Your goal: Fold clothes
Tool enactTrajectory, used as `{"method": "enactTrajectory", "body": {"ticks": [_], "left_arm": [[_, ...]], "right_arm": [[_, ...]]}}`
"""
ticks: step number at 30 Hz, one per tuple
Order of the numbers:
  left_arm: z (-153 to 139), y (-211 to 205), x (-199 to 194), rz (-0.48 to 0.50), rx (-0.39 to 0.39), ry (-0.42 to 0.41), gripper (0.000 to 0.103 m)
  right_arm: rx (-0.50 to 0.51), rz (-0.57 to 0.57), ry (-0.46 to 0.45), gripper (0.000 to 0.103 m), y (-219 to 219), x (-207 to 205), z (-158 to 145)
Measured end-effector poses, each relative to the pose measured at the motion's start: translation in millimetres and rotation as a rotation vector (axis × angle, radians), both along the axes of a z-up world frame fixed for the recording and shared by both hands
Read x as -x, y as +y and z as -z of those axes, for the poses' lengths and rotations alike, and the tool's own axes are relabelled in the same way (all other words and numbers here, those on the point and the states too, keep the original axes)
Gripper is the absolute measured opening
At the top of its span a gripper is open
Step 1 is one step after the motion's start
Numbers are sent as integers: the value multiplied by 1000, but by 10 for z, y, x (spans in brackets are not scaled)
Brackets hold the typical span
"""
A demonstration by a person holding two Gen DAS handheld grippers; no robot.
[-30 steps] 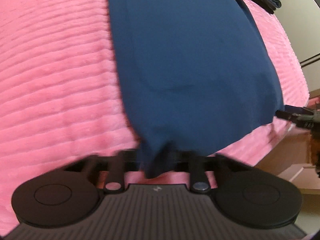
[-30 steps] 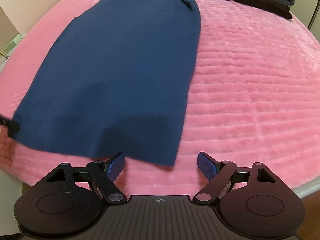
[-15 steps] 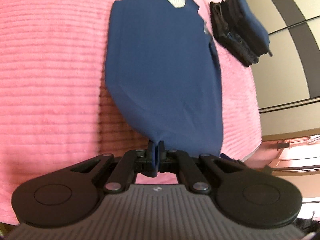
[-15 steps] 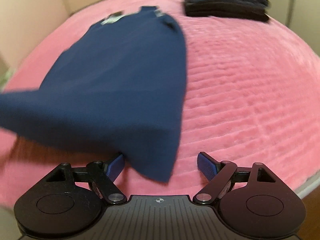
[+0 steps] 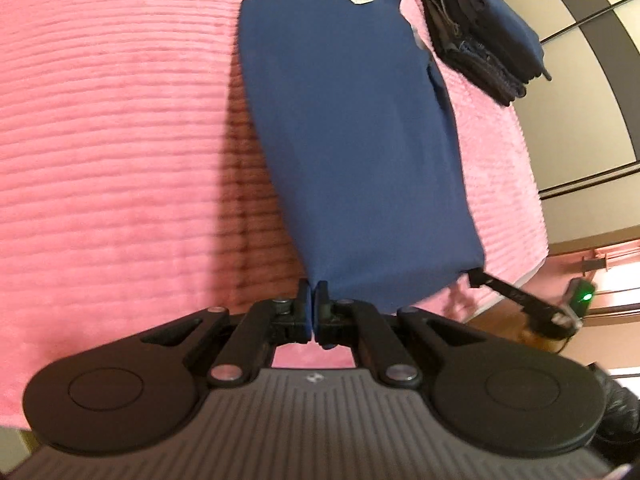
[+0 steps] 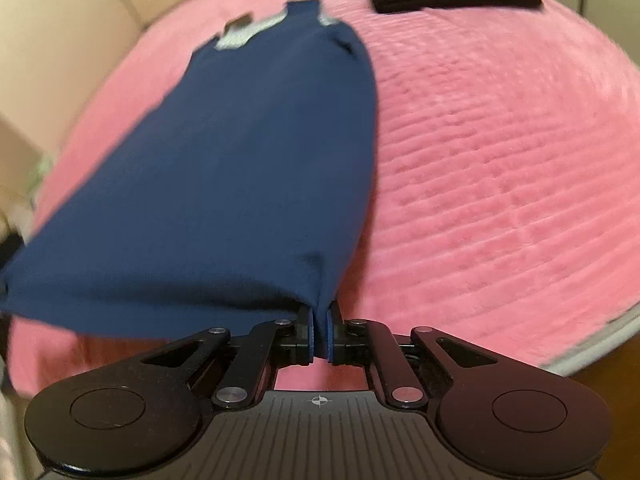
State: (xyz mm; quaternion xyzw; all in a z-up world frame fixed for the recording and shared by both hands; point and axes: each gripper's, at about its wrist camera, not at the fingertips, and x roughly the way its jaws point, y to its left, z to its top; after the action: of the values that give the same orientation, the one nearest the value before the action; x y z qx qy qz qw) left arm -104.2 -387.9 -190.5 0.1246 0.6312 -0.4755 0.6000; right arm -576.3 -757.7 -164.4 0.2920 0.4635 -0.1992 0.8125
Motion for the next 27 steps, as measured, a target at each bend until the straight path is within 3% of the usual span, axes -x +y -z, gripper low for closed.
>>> {"method": "enactTrajectory", "body": {"ticks": [2, 6, 12, 13, 14, 15, 16, 20, 25, 26, 27], "left_arm": [[65, 61, 32, 7, -20, -10, 0], [335, 83, 146, 61, -79, -42, 0], [715, 14, 273, 166, -210, -87, 0], [740, -14, 289, 186, -233, -98, 0], [745, -47, 306, 210, -257, -112, 1], [739, -79, 326, 234, -277, -133, 2], [715, -109, 344, 261, -289, -162, 6], [560, -321, 459, 402, -320, -297, 18], [279, -958, 692, 566, -222, -410, 25], [242, -1128, 742, 592, -195, -422, 26], [209, -1317, 799, 620, -169, -434, 27]], "right_arm": [[18, -9, 41, 3, 74, 29, -76], [-39, 21, 100, 0, 145, 196, -42], [-10, 67, 100, 2, 141, 437, -58], [-7, 84, 91, 8, 108, 451, -69], [-6, 102, 77, 36, 71, 462, -76], [-6, 120, 62, 72, 34, 473, -82], [-4, 126, 38, 76, 11, 460, -84], [-78, 142, -64, 76, -134, 360, 46], [-253, 242, -165, 71, -426, 213, 380], [-283, 269, -158, 57, -493, 203, 449], [-312, 297, -150, 32, -560, 195, 515]]}}
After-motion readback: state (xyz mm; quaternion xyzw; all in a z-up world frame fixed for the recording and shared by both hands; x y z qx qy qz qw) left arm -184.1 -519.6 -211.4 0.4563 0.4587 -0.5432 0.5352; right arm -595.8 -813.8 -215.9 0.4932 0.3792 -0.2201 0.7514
